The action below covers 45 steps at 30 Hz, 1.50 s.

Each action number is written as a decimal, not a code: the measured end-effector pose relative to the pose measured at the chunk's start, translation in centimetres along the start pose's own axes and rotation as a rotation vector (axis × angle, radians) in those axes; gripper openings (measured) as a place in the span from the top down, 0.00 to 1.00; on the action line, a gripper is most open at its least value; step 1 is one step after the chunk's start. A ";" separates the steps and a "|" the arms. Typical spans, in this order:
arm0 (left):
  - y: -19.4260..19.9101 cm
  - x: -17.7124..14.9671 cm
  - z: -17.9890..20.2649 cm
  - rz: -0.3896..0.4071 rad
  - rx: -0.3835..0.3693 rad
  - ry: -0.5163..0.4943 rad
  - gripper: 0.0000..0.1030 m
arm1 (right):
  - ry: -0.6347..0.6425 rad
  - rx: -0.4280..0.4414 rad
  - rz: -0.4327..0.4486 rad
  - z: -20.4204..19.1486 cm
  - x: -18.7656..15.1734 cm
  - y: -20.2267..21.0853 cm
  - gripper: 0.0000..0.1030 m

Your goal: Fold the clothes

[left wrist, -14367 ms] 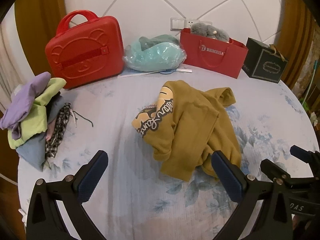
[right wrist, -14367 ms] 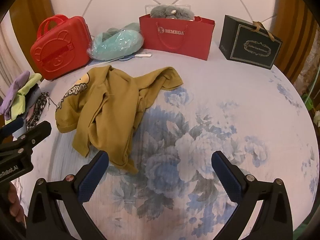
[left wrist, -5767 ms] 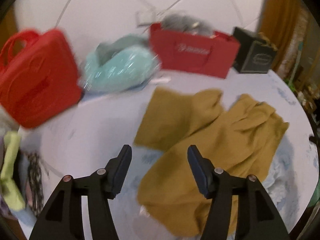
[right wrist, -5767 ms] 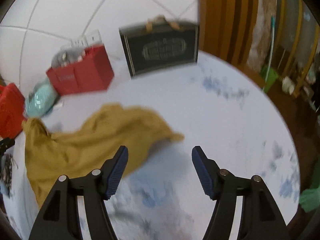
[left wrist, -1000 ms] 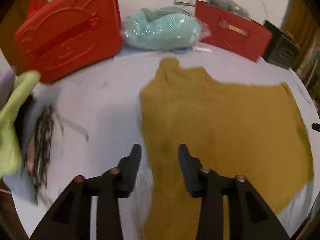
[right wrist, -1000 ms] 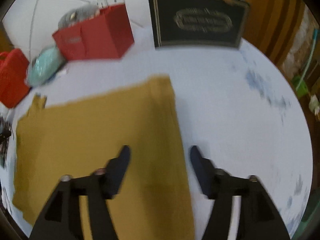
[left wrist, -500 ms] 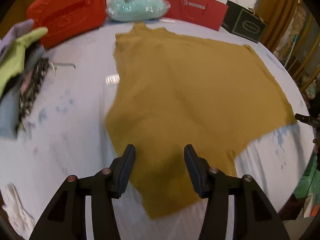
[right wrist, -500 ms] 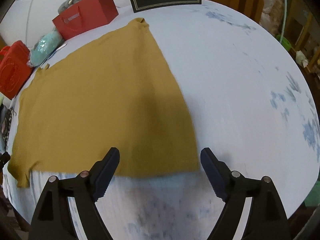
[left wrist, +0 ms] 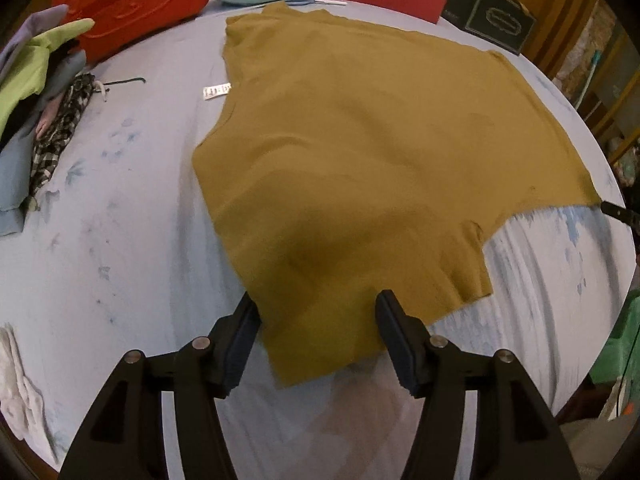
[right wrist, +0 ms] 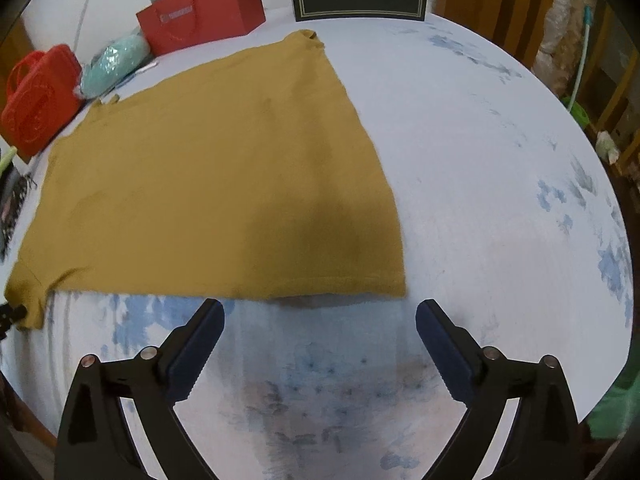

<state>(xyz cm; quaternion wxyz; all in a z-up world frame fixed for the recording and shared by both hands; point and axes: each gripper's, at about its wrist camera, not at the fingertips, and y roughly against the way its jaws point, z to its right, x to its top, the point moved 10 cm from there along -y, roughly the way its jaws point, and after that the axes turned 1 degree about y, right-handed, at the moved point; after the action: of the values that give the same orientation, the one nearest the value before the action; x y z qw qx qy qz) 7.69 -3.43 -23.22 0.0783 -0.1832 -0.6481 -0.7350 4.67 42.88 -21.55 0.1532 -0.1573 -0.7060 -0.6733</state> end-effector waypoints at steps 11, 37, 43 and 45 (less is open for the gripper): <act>0.2 0.4 0.1 -0.017 0.028 0.005 0.88 | 0.055 -0.017 0.023 -0.1 0.6 -0.6 0.06; 2.5 15.5 -2.9 0.085 -0.058 0.093 0.98 | 0.115 -0.055 0.135 -0.5 14.9 1.8 0.94; 2.4 14.1 -2.9 0.083 -0.075 0.104 0.98 | 0.154 0.034 0.057 -1.4 10.3 1.4 0.71; 2.5 13.3 -2.9 0.078 -0.063 0.095 0.98 | 0.161 0.039 0.017 -1.3 7.6 1.0 0.57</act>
<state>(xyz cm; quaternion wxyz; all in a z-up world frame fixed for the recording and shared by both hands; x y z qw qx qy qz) -4.17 -5.02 -16.26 0.1319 -0.1755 -0.6127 -0.7592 -1.79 41.71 -17.35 0.2181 -0.1055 -0.7031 -0.6685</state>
